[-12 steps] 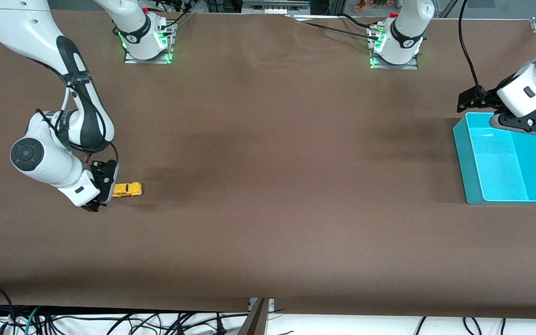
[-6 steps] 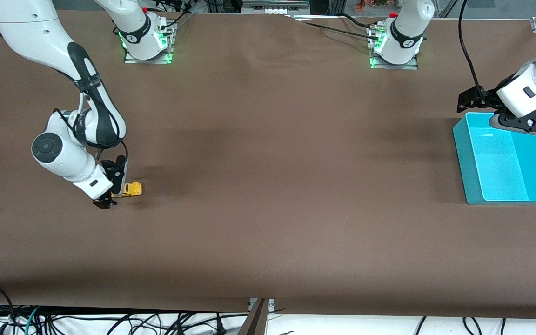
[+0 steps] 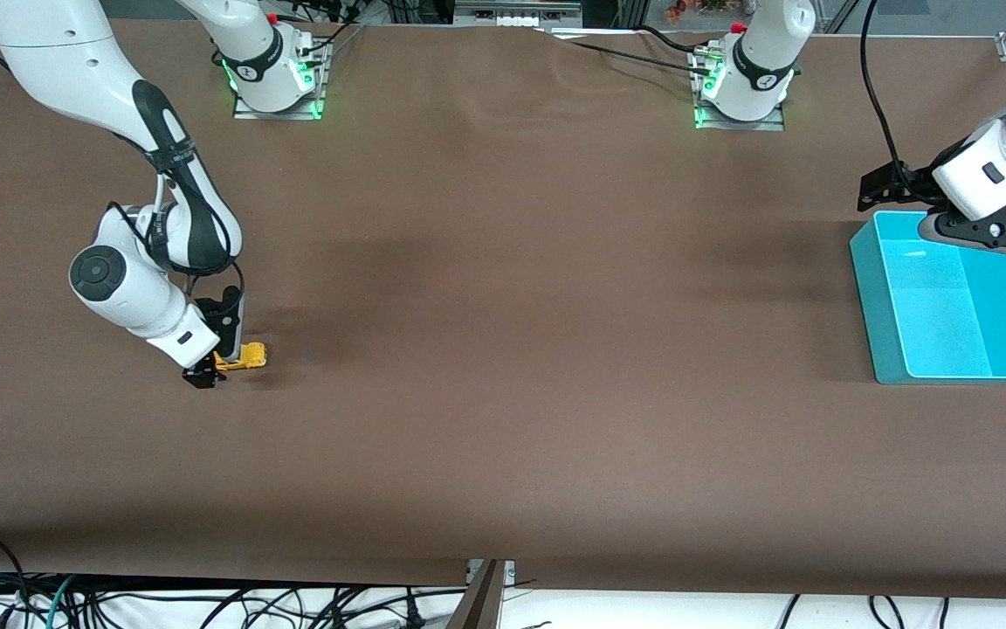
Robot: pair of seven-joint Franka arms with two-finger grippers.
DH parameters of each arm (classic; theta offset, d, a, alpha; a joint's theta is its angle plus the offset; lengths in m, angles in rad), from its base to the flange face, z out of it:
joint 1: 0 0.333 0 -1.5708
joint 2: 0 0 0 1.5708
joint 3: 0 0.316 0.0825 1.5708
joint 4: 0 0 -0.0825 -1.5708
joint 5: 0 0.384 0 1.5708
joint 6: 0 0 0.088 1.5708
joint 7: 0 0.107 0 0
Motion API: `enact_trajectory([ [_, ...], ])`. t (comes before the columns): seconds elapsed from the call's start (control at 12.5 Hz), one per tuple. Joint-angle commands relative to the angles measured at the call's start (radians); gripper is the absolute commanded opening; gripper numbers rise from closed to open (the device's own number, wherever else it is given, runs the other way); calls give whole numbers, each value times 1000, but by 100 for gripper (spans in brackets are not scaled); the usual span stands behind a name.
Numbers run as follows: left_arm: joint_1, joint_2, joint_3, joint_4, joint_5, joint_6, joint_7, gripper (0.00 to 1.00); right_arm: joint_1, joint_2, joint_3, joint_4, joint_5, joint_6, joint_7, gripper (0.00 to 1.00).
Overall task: Wind and store yellow beetle car
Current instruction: 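Close the right gripper around the yellow car's body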
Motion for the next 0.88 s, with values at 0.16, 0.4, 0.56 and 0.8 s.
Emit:
enact_trajectory([
  [0.16, 9, -10, -7, -6, 22, -6, 17, 100, -14, -6, 4, -17, 4, 19, -47, 98],
  [0.4, 9, -10, -7, -6, 22, -6, 17, 100, -14, -4, 4, -17, 5, 22, -47, 82],
  [0.56, 9, -10, -7, -6, 22, -6, 17, 100, -14, 0, 6, -17, 5, 24, -47, 82],
  [0.8, 9, -8, -7, -6, 22, -6, 17, 100, -12, 0, 6, -17, 5, 24, -47, 47],
])
